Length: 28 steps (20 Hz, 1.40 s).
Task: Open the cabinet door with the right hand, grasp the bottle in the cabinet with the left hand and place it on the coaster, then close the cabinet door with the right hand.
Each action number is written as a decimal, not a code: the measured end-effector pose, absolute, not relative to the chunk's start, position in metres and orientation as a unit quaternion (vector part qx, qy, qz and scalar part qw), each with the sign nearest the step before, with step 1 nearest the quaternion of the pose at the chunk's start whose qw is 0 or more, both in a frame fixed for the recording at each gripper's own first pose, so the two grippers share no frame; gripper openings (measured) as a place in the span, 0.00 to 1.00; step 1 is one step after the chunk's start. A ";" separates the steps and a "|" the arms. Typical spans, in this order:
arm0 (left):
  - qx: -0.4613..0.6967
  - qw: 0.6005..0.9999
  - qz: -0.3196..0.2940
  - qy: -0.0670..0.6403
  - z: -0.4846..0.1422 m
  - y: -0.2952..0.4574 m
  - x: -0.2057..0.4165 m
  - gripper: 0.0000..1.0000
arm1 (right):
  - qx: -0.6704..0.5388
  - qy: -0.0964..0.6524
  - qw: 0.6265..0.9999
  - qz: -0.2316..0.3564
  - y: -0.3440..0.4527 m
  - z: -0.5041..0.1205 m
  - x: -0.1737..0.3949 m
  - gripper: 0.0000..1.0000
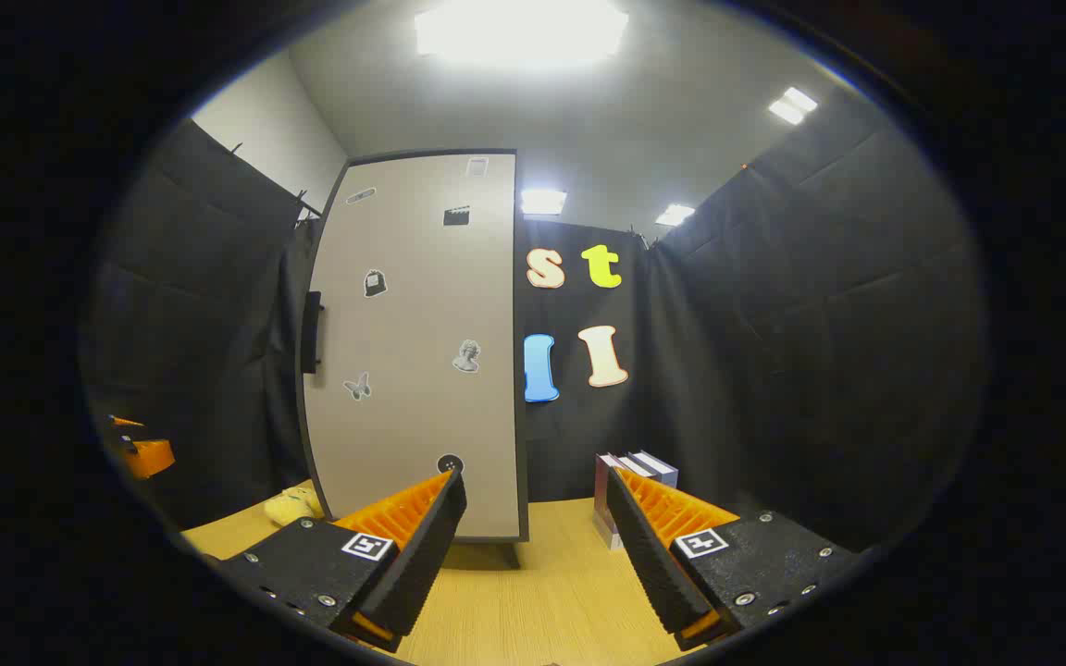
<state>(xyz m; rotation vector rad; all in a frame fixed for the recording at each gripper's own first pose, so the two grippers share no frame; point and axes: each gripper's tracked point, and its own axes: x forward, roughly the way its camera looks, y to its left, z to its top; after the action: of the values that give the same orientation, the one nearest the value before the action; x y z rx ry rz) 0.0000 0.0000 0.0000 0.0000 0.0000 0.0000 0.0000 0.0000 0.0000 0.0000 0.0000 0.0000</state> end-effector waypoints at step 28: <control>0.020 0.998 0.062 -0.014 0.009 0.058 -0.028 0.87 | 0.019 -0.018 0.997 0.067 0.068 0.030 0.051 0.94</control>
<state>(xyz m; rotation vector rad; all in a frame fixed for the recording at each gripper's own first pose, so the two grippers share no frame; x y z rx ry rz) -0.0281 0.0576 0.0092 0.0400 -0.0287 0.1250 0.0511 0.0675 0.0302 0.0390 -0.0351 0.1341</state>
